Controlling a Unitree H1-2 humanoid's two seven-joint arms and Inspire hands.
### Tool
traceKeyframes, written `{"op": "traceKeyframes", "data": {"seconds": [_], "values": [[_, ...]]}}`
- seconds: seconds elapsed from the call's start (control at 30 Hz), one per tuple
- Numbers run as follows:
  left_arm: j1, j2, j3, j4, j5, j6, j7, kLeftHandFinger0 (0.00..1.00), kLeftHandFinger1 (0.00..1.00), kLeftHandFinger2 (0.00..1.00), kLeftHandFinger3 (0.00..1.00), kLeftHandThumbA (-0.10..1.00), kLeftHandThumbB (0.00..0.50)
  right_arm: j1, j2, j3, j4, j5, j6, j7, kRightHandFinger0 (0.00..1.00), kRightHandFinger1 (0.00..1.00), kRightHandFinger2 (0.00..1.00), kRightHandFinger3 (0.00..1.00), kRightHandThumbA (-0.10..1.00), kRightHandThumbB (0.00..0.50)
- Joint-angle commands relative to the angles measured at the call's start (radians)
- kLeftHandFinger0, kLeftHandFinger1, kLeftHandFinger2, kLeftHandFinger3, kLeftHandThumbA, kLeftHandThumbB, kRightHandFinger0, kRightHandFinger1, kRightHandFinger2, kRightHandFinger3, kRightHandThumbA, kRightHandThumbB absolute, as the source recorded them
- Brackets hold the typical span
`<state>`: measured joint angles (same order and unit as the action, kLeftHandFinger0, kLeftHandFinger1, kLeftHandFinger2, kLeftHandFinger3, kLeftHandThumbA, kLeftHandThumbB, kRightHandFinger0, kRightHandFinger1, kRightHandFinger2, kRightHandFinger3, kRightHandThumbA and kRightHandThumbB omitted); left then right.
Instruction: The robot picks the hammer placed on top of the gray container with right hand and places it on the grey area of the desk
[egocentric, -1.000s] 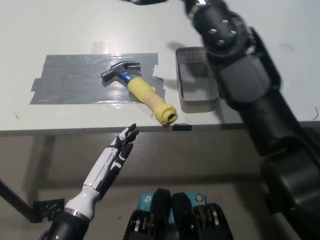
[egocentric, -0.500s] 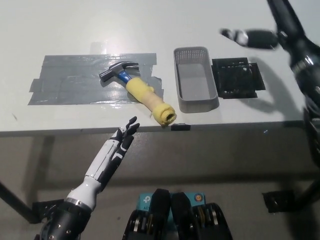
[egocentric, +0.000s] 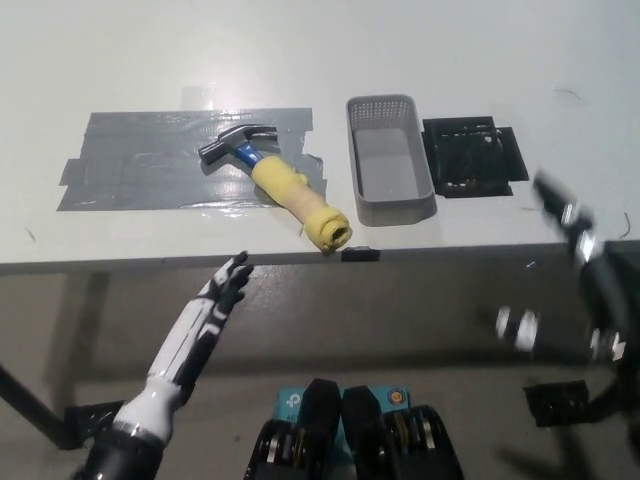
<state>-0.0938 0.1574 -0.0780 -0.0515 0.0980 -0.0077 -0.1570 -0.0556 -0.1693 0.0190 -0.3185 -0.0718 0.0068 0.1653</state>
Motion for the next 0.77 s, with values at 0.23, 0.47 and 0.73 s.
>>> {"op": "traceKeyframes", "data": {"seconds": [0.23, 0.47, 0.73], "values": [[0.051, -0.013, 0.043, -0.053, -0.053, -0.109, 0.014, 1.0, 1.0, 1.0, 1.0, 1.0, 0.135, 0.013, 0.074, 0.046, 0.172, -0.004, -0.236, -0.014, 1.0, 1.0, 1.0, 1.0, 1.0, 0.238], [0.069, -0.015, 0.043, -0.06, -0.049, -0.102, 0.013, 1.0, 1.0, 1.0, 1.0, 1.0, 0.12, 0.03, 0.064, 0.054, 0.187, -0.005, -0.218, -0.011, 1.0, 1.0, 1.0, 1.0, 1.0, 0.247], [0.089, -0.01, 0.045, -0.065, -0.035, -0.1, 0.017, 1.0, 1.0, 1.0, 1.0, 1.0, 0.136, 0.045, 0.064, 0.063, 0.189, 0.002, -0.214, -0.009, 1.0, 1.0, 1.0, 1.0, 0.98, 0.262]]}}
